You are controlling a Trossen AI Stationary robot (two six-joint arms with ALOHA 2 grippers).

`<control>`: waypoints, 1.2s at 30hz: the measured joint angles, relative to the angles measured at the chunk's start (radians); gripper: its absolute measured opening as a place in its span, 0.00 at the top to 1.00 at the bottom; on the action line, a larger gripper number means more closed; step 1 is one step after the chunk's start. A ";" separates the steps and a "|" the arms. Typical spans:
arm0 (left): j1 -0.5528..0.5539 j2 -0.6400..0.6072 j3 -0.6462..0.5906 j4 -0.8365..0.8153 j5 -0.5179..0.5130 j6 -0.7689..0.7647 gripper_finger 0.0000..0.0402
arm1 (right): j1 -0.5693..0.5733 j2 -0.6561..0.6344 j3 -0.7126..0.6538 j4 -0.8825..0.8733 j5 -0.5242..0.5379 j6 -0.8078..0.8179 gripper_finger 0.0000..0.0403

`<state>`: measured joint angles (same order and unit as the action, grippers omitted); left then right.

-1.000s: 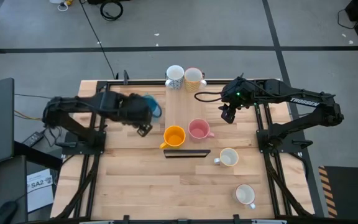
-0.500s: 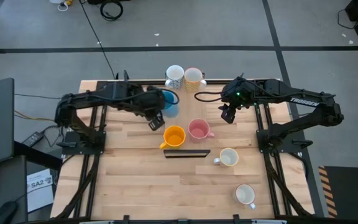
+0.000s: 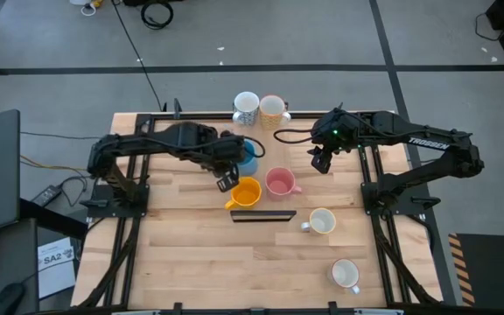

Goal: Place coffee mugs
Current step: Put the blue mug on the shelf

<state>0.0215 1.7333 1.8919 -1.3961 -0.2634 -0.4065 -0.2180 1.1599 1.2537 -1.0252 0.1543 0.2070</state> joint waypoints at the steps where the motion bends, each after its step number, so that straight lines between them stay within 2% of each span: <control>1: -0.002 0.002 -0.001 -0.003 0.001 0.000 0.85 | 0.000 0.000 0.000 0.000 0.000 0.000 0.54; 20: -0.027 0.064 -0.001 -0.008 0.010 0.002 0.84 | 0.000 0.000 0.000 0.000 0.000 0.000 0.54; 36: -0.028 0.064 -0.001 0.041 0.016 0.002 0.83 | 0.000 0.000 0.000 0.000 0.000 0.000 0.54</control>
<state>-0.0067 1.7977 1.8908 -1.3547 -0.2471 -0.4046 -0.2180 1.1600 1.2537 -1.0252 0.1543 0.2070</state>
